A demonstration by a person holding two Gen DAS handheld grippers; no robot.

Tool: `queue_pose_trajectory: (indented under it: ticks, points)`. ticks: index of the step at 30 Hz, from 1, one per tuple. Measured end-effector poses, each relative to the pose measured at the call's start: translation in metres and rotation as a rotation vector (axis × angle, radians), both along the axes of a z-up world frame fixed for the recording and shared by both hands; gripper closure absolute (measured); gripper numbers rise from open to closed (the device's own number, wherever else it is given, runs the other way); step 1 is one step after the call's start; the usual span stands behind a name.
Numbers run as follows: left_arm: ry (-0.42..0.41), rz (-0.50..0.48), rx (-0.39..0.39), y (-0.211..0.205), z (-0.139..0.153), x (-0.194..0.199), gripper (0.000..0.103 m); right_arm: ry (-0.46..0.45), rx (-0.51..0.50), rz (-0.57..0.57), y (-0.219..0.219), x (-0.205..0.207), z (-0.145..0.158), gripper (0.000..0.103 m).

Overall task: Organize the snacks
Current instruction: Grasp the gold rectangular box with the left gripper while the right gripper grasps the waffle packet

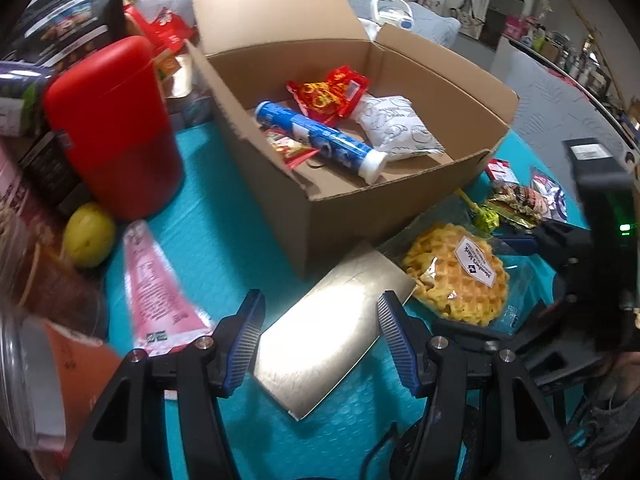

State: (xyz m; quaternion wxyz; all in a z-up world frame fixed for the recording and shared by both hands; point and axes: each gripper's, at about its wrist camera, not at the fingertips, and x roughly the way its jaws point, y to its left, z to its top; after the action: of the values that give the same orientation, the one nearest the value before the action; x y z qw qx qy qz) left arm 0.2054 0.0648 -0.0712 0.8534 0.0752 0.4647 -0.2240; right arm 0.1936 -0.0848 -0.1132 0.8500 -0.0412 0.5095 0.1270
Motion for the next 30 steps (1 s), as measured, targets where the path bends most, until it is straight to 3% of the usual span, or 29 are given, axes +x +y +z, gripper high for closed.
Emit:
queue_pose_trajectory:
  ticks: [3,6,9,12,14,17,21,24,30]
  points:
    - [0.018,-0.039,0.002,-0.003,0.000,0.000,0.042,-0.005,-0.008,0.000,0.001,0.001,0.000,0.000]
    - [0.040,-0.075,0.063,-0.012,-0.009,0.001,0.031,-0.004,-0.001,-0.001,0.001,0.001,0.000,0.000]
    - [0.034,-0.084,0.110,-0.017,-0.019,0.001,0.030,-0.007,-0.012,-0.012,0.000,0.004,0.000,0.000]
    - [0.082,-0.050,0.105,-0.015,-0.029,0.009,0.030,-0.017,0.004,-0.018,-0.006,-0.002,0.001,0.000]
    - [0.111,-0.030,0.074,-0.011,-0.035,0.013,0.030,-0.023,0.003,-0.019,-0.011,-0.007,0.003,0.005]
    - [0.087,-0.026,0.089,-0.015,-0.036,0.010,0.030,-0.029,0.000,-0.027,-0.015,-0.014,0.007,0.017]
    - [0.065,-0.016,0.090,-0.022,-0.036,0.002,0.041,-0.026,0.005,-0.023,-0.016,-0.023,0.010,0.023]
    - [0.075,-0.022,0.087,-0.028,-0.034,-0.011,0.056,-0.027,0.006,-0.024,-0.016,-0.034,0.010,0.024]
    - [0.073,0.004,0.087,-0.036,-0.033,-0.036,0.059,-0.019,0.033,-0.045,-0.025,-0.060,0.012,0.024]
